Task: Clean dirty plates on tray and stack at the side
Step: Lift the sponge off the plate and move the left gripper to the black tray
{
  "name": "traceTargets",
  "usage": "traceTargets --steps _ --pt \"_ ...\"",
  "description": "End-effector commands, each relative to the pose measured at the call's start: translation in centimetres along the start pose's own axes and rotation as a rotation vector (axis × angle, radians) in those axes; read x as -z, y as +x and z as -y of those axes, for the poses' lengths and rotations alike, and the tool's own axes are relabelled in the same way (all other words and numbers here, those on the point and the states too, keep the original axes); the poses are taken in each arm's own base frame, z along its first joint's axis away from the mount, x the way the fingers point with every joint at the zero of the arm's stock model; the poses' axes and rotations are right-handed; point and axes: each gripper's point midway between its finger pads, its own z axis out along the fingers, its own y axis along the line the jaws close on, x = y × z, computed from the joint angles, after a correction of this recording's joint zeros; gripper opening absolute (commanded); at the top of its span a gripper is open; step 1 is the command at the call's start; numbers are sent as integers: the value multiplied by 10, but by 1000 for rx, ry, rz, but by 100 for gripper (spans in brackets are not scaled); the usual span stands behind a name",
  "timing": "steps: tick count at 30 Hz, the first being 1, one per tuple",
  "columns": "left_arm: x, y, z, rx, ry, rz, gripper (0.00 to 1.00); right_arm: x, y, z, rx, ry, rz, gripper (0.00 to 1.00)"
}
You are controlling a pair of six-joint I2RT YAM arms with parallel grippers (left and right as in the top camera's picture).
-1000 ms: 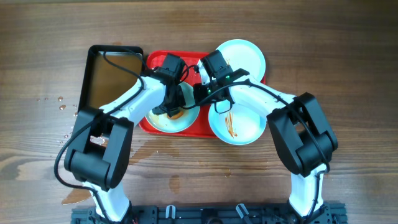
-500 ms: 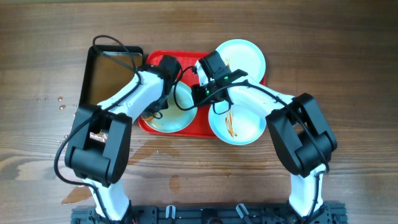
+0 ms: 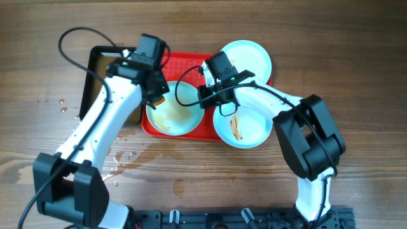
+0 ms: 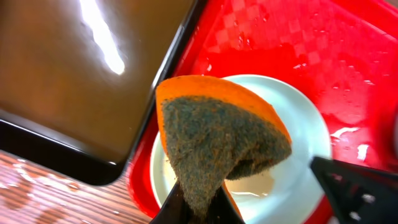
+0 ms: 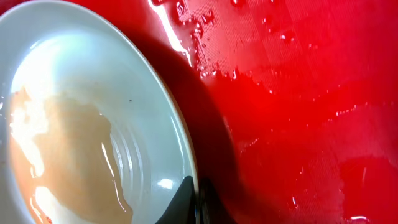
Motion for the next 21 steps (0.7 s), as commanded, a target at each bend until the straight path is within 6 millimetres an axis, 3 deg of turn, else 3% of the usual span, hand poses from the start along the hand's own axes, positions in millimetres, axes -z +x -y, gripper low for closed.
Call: traceTargets --steps 1,6,13,21 --pt "3 0 1 95 146 -111 4 -1 11 10 -21 35 -39 4" --pt "1 -5 -30 180 111 -149 4 34 0 -6 -6 20 11 4" --pt "0 -6 -33 185 107 -149 4 93 -22 -23 5 29 142 4" --pt "-2 -14 -50 182 12 -89 4 127 -28 14 10 339 244 4"
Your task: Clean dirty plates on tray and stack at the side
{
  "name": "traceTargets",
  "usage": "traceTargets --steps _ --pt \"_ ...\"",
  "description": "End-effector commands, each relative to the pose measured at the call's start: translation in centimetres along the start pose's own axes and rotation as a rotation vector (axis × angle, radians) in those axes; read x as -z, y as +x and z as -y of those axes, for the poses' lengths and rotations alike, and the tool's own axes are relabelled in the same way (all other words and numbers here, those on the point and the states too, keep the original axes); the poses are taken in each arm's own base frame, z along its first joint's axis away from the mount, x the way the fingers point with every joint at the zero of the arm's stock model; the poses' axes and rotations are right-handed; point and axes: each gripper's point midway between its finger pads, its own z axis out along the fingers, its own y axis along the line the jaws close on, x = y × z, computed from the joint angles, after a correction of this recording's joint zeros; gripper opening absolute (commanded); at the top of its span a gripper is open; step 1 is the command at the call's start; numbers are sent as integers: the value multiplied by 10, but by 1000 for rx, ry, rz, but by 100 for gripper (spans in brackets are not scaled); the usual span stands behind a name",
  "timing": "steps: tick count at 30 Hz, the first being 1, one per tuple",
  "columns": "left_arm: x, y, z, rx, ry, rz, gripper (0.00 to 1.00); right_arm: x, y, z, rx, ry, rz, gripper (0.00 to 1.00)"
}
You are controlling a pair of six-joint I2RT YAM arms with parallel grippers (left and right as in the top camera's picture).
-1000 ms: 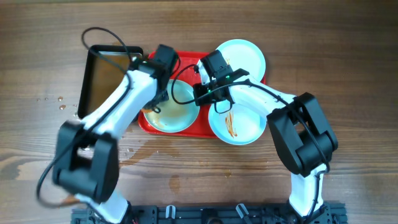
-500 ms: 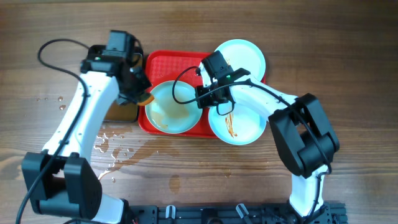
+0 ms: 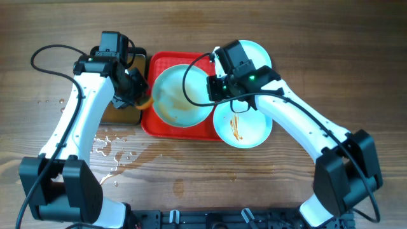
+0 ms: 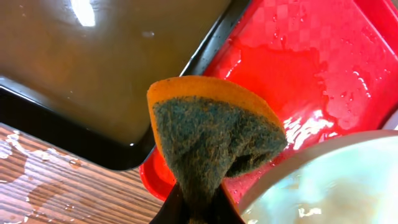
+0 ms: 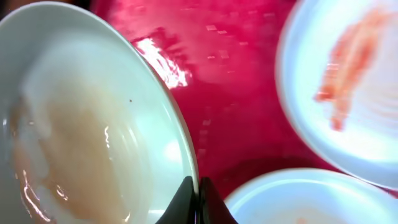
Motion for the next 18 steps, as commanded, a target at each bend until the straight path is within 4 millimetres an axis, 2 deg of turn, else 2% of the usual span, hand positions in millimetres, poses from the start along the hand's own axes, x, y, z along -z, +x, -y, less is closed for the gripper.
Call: traceTargets --steps 1,4,8,11,14,18 --pt "4 -15 -14 4 -78 75 4 12 -9 29 4 207 74 4" --pt "5 -20 -22 21 -98 87 4 16 -12 42 44 290 89 4" --pt "4 -28 -30 2 -107 96 4 28 -22 49 102 354 104 4" --pt "4 -33 -37 14 -118 105 4 46 -37 53 112 421 132 4" --pt "2 -35 -44 31 -124 104 4 68 -54 48 182 502 178 4" --pt "1 -38 -54 59 -133 102 4 92 -72 29 326 626 251 4"
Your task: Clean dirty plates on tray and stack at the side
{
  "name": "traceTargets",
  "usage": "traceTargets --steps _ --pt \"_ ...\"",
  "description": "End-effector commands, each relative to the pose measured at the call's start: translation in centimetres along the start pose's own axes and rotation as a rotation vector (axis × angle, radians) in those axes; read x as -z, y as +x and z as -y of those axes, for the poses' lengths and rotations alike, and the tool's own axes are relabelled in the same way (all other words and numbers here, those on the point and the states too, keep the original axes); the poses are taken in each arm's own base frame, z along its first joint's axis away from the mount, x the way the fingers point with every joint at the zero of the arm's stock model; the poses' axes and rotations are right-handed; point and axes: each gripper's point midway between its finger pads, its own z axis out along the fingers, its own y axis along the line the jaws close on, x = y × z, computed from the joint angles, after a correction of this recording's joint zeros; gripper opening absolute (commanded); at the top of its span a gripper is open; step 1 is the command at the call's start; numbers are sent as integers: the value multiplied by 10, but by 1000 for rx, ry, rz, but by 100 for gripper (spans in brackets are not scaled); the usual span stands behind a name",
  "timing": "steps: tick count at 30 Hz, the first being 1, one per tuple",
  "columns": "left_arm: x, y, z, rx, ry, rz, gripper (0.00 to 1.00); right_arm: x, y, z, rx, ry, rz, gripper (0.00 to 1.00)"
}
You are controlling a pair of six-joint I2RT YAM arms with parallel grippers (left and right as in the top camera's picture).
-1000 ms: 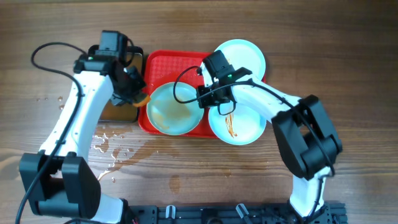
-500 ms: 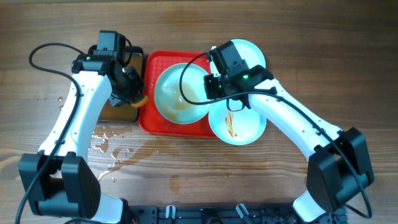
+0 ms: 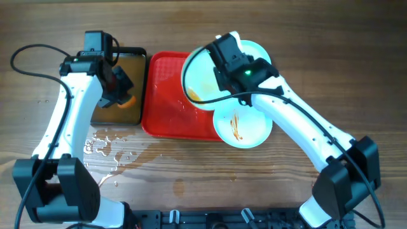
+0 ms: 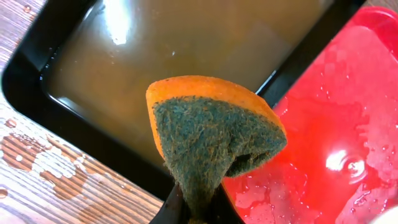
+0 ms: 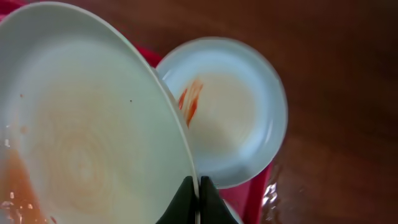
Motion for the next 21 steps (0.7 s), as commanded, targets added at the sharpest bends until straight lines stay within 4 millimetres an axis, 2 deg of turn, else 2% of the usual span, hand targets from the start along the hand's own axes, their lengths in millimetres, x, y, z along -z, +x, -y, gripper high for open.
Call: traceTargets --steps 1,8,12,16,21 --pt "-5 -5 -13 6 -30 4 4 38 -30 11 126 196 132 4" --pt "-7 -10 -25 14 -48 5 4 71 -43 10 281 423 218 4" --pt "-7 -10 -25 15 -48 5 4 92 -55 -1 311 492 293 4" --pt "-7 -10 -26 15 -49 4 4 97 -57 -16 283 449 330 4" --pt "-7 -8 -27 14 -53 -2 4 79 -46 -44 205 228 298 4"
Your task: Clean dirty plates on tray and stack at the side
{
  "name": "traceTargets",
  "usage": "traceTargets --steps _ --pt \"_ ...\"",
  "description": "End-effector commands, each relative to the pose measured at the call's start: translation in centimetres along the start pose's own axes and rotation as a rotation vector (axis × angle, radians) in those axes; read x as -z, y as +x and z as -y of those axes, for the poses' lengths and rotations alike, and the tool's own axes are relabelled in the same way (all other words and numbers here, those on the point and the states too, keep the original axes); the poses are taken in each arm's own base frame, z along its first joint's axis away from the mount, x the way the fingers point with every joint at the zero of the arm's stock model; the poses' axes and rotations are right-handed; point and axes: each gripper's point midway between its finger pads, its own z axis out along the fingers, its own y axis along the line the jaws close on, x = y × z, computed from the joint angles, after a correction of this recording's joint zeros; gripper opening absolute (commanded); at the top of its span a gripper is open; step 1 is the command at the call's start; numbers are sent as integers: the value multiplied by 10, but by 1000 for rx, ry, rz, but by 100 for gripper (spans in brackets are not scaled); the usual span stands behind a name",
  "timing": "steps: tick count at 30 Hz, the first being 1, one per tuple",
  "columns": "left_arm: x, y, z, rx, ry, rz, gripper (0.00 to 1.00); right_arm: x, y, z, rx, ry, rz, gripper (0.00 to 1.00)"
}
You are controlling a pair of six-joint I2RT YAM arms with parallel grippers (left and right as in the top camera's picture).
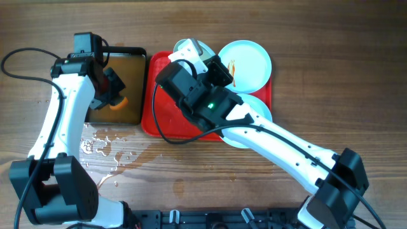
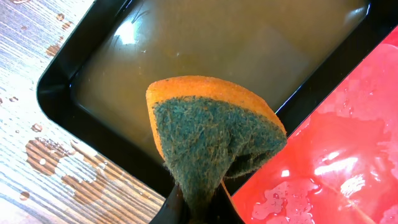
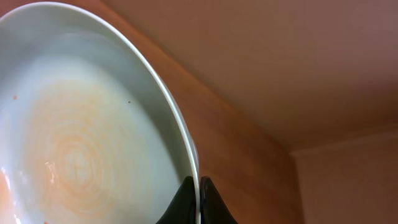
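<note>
My right gripper is shut on the rim of a white plate smeared with faint orange residue. It holds the plate high and tipped on edge over the back of the red tray; only a sliver of this plate shows from overhead. My left gripper is shut on an orange sponge with a green scouring face, above the black tray of brownish water. A plate streaked with orange lies at the tray's back right. Another plate is partly hidden under my right arm.
The black tray stands directly left of the red one. Water puddles spread on the wooden table in front of both trays. My raised right arm crosses the red tray's front right.
My right gripper has risen and tipped the plate up until the wrist camera faces a wall. My left gripper has shifted farther left over the black tray, sponge still held.
The dirty plate first lay on the red tray, my right gripper shut on its rim and the sponge above it. Then the plate was off the tray and the sponge at the black tray's edge. Later the plate was tilted at the back, now upright and high.
</note>
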Motion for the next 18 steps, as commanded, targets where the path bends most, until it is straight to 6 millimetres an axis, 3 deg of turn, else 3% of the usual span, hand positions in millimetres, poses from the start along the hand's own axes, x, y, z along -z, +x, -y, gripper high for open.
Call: traceTargets --steps 1,10,14,18 --pt "-4 1 -6 -12 -27 -7 4 3 -5 -13 -166 -164 -1 4" --pt "-4 4 -3 -12 -7 -21 4 -43 32 -51 -596 -621 -277 5" --pt "1 26 33 -134 197 -132 4 -69 56 -78 -673 -796 -402 4" --pt "5 41 51 -197 251 -162 4 -92 88 -109 -657 -796 -503 4"
